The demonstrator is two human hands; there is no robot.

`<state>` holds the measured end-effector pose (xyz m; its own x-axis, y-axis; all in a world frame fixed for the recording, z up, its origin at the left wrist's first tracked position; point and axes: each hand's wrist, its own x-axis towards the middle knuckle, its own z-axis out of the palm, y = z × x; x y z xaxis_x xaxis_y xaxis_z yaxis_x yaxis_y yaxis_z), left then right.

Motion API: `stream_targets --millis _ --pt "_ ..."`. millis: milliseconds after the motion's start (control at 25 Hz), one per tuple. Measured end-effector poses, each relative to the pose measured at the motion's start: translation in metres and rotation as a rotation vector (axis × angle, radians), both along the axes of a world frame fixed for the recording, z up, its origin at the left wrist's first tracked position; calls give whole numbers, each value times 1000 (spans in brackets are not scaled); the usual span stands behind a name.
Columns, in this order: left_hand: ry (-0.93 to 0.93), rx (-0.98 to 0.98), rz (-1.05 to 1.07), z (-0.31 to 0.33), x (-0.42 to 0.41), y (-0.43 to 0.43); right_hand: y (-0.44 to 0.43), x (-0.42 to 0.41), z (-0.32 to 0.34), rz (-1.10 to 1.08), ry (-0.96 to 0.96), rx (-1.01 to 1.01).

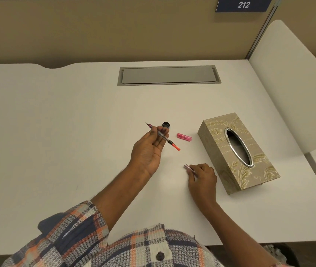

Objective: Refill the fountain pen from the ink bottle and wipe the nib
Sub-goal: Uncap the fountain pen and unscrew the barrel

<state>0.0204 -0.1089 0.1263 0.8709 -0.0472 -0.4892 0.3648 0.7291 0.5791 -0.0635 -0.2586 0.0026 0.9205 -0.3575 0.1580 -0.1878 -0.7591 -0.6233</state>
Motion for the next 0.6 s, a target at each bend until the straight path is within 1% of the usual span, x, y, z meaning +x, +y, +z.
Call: stream_targets --millis 200,600 --pt "17 -5 6 0 1 1 1 0 -10 -19 -4 -28" --pt "22 8 41 3 8 6 0 -1 -17 -40 -2 23"
